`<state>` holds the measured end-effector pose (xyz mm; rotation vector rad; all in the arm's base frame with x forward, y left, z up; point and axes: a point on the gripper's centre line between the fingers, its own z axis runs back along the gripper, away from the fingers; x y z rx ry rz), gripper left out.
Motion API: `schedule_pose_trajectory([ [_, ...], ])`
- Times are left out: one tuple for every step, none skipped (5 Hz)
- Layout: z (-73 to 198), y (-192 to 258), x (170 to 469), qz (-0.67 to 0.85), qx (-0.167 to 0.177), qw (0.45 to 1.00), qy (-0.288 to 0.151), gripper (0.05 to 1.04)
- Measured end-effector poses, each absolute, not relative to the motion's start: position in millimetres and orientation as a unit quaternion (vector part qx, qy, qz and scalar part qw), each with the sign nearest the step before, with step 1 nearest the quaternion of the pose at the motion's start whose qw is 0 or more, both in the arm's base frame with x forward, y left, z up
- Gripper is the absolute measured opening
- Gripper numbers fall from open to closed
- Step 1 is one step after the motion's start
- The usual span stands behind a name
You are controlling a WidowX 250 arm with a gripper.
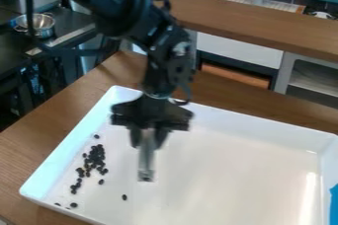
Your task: Sweep into pile
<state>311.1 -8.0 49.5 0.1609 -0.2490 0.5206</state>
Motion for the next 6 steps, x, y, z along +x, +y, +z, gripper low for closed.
schedule_pose_trajectory([
  [30, -49, 317, 0.21, 0.08, 0.966, -0.13, 0.387],
  [5, -61, 314, 0.194, 0.101, 0.965, -0.145, 0.387],
  [-6, -61, 308, 0.182, 0.104, 0.965, -0.155, 0.386],
  [-9, -57, 296, 0.166, 0.102, 0.968, -0.16, 0.387],
  [-7, -47, 279, 0.162, 0.097, 0.971, -0.147, 0.386],
  [-6, -38, 268, 0.158, 0.096, 0.973, -0.135, 0.386],
])
